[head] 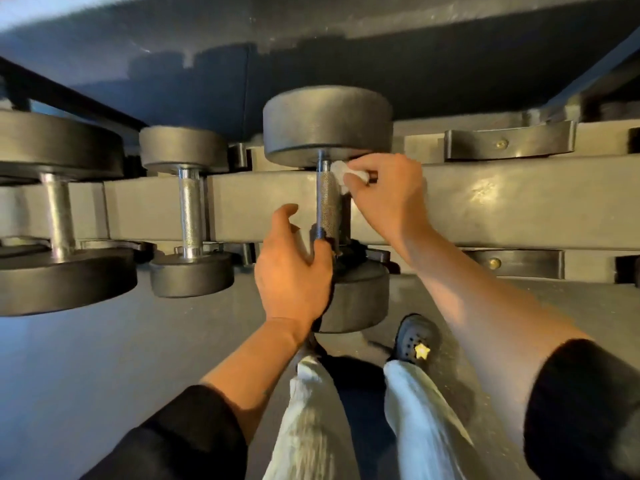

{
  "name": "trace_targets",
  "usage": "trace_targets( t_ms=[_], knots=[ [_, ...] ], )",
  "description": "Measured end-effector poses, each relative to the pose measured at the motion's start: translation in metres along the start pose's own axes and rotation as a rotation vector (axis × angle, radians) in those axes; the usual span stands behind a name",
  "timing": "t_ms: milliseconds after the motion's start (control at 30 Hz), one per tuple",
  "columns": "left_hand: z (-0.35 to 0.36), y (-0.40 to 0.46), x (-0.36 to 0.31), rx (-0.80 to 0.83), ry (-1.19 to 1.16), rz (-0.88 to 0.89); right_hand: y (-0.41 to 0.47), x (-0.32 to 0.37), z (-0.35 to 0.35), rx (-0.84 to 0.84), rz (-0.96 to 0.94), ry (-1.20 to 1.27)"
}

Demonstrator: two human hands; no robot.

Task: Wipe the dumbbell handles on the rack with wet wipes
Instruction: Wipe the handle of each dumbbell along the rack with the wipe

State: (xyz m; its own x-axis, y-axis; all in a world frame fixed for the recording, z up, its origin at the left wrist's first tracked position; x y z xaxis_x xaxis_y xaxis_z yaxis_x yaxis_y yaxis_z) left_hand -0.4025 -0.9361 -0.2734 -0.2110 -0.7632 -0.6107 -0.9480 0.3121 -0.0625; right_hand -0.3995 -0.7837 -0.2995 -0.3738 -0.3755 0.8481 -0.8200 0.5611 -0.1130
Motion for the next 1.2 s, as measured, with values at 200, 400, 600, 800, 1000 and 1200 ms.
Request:
trace_targets(
  t_ms=[200, 400, 600, 800, 1000, 1200],
  knots=[
    [0.0, 0.001, -0.001, -0.002, 0.025, 0.001, -0.004, -0.005, 0.022, -0.189, 0.078, 0.285],
    [-0.001, 0.001, 0.003, -0.015, 0.02, 0.027, -0.017, -0.02, 0.027, -0.047, 0.091, 0.35],
    [-0.001, 0.001, 0.001, 0.001, 0.015, 0.05, -0.039, -0.018, 0.018, 0.196, 0.16, 0.222],
    [-0.001, 0.0, 0.001, 0.019, 0.006, 0.039, -0.046, -0.02, 0.014, 0.188, 0.188, 0.055],
    [-0.002, 0.0, 0.001, 0.021, -0.011, 0.042, -0.031, -0.008, 0.027, 0.005, 0.177, 0.174],
    [-0.003, -0.001, 0.005, 0.003, -0.074, 0.024, -0.048, -0.012, 0.025, 0.173, 0.183, 0.081]
  ],
)
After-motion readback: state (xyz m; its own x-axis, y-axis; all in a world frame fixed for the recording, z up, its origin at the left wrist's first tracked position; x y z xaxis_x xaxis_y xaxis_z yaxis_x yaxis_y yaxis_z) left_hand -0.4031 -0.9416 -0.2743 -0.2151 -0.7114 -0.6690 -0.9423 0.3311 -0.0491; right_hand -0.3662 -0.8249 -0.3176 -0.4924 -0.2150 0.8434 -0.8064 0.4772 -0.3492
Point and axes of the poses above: each hand's wrist, its own y-axis towards the middle knuckle, its own z-axis out of the palm, x = y × z, the point moved 2 cm from there along y, towards the middle knuckle, and after that the axes turned 2 degrees about x, right-handed, at the moved point
